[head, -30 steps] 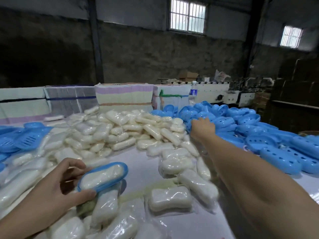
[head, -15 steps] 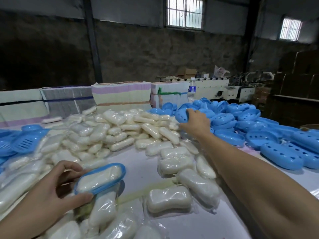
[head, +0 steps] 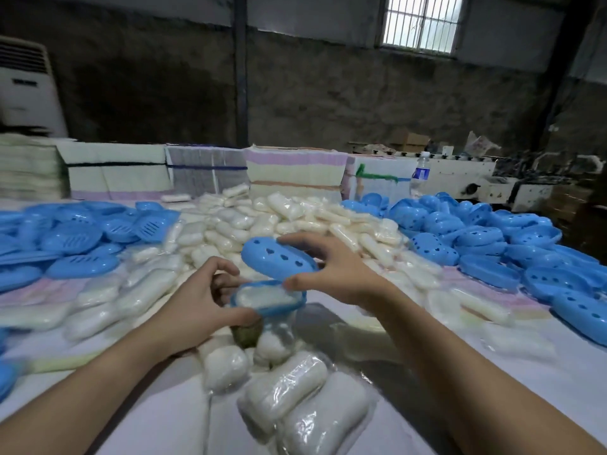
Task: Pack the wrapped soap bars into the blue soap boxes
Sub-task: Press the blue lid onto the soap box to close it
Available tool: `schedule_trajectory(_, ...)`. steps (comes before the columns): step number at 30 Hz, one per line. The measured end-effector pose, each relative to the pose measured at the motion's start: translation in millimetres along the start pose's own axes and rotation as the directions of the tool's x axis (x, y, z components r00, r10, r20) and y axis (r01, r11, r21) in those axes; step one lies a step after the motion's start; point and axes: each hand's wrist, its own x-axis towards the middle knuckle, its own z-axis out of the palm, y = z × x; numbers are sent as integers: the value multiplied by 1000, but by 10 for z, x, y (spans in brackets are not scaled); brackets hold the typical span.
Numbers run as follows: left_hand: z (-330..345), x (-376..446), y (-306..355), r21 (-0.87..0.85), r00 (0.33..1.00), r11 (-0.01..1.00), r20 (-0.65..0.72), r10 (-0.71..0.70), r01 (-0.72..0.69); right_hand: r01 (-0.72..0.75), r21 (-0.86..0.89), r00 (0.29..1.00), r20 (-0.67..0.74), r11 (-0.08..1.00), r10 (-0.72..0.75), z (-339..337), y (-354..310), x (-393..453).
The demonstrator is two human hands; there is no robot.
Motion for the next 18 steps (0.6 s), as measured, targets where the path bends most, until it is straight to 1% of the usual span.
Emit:
schedule_trajectory(1,0,-2,0,-25,1000,1000,-1,-19,19,5,48,1000,-13,999,-4,69,53,-16)
schedule_trajectory(2,-5,-3,3,-31,1000,999,3,-30,30,20,57,1000,-15,998,-20,111,99,-21)
schedule_trajectory(5,-43,14,12,-49,998,997,31,-56,57,41,65,998,34,997,-43,156,162,-2)
schedule_trajectory(9,-47,-4,57,-91,997,993,2,-81,80,26,-11,996,82,1000,-25,130,196,-14)
schedule_trajectory(12,-60,-25,93,-86,996,992,-10,-92,91,3,-44,991,131,999,3,110,215,-40)
schedule_trajectory(14,-55,-24,84,-81,995,992,-12,-95,94,9,-12,991,135,1000,-7,115,204,-46)
schedule_trajectory(16,-38,-19,80,-113,995,989,-24,-99,96,20,14,990,137,1000,-21,130,199,-47)
schedule_trajectory(18,-10,-32,112,-158,994,983,-39,-100,93,16,80,991,133,997,-27,147,203,-51)
